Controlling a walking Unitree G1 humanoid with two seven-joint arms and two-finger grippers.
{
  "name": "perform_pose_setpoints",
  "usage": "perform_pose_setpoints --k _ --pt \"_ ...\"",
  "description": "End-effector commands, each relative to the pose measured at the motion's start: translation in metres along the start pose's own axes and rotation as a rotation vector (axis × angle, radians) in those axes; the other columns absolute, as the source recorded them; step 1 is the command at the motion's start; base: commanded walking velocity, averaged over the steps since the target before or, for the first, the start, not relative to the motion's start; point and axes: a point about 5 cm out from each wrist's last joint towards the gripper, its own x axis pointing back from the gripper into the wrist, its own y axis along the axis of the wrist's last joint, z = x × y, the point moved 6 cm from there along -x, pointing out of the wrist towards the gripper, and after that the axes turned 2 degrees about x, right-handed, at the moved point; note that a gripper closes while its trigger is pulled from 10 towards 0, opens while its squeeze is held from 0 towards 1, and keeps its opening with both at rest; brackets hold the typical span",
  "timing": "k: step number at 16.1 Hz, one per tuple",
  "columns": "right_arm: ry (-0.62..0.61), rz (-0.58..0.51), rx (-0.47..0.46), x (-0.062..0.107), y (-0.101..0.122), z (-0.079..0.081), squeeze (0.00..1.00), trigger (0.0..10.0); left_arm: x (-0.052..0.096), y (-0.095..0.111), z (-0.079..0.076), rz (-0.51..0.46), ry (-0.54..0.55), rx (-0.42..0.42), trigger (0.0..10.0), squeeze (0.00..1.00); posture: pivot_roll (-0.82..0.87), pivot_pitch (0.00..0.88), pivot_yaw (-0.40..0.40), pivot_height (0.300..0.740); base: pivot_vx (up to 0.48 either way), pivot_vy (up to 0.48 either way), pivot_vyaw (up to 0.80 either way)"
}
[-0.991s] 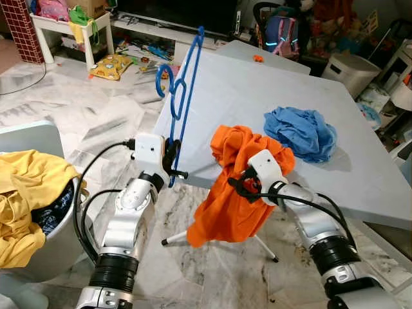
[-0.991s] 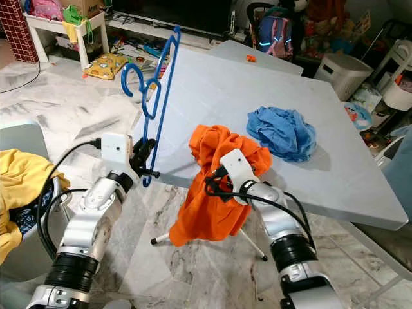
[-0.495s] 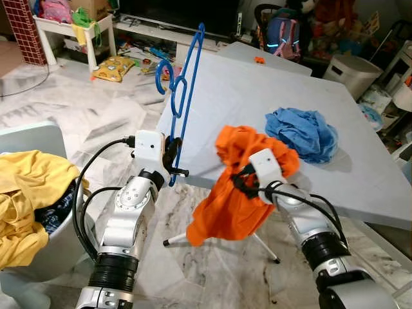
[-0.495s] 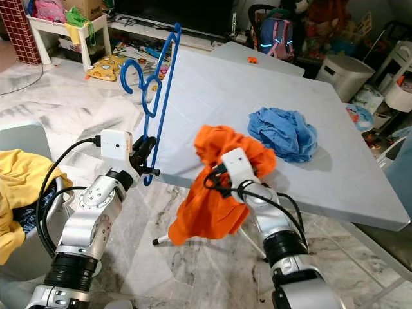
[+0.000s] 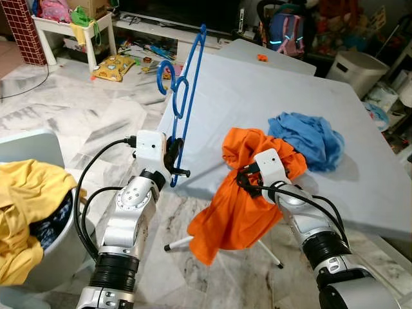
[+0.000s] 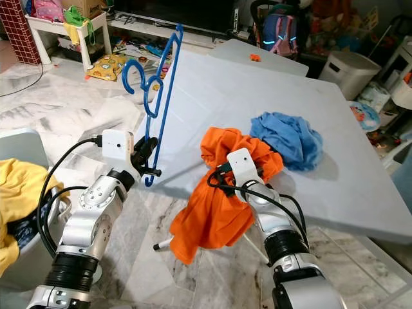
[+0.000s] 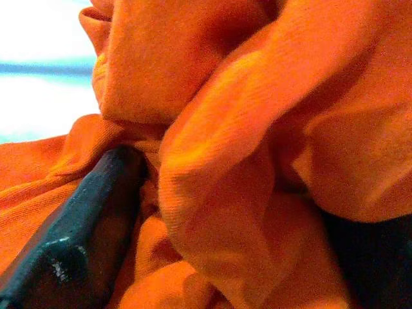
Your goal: Hang hanger
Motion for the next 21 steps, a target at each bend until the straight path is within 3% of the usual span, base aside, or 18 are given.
perform_pose_setpoints --k 1,2,3,8,9,10,17,21 --pt "-0.028 0.037 0.008 0.000 -0.008 -0.008 0.00 9.1 -0.004 0.012 -0.010 -0.032 -0.036 -0.007 10.0 0.00 0.23 0.000 -0.159 0.740 0.262 0.000 0.00" --pt "-0.022 0.035 0.019 -0.001 -0.007 -0.005 0.00 8.5 -0.004 0.011 -0.010 -0.028 -0.034 -0.004 10.0 0.00 0.23 0.000 -0.165 0.740 0.000 0.000 0.00" --pt "-0.021 0.033 0.019 -0.001 -0.007 -0.004 0.00 10.0 -0.004 0.011 -0.010 -0.026 -0.032 -0.007 10.0 0.00 0.23 0.000 -0.166 0.740 0.000 0.000 0.00" --pt "-0.011 0.032 0.018 -0.002 -0.007 0.000 0.00 10.0 -0.002 0.008 -0.012 -0.015 -0.043 -0.001 10.0 0.00 0.23 0.000 -0.164 0.740 0.000 0.000 0.00" --pt "0.010 0.031 0.015 -0.002 -0.008 0.005 0.00 3.8 -0.002 0.007 -0.013 -0.014 -0.042 0.000 10.0 0.00 0.23 0.000 -0.161 0.740 0.000 0.000 0.00" --pt "0.041 0.045 0.016 -0.004 -0.011 0.015 0.00 0.0 -0.003 0.007 -0.014 -0.013 -0.043 -0.001 10.0 0.00 0.23 0.000 -0.161 0.740 0.000 0.000 0.00" --pt "0.024 0.040 -0.006 -0.015 0.009 0.016 0.00 0.0 -0.002 0.008 -0.013 -0.017 -0.031 0.002 10.0 0.00 0.25 0.000 -0.179 0.740 0.000 0.000 0.00" --pt "0.074 0.062 -0.059 -0.018 0.008 0.032 0.00 0.0 0.000 0.007 -0.013 -0.016 -0.025 0.006 10.0 0.00 0.26 0.000 -0.194 0.740 0.000 0.000 0.00"
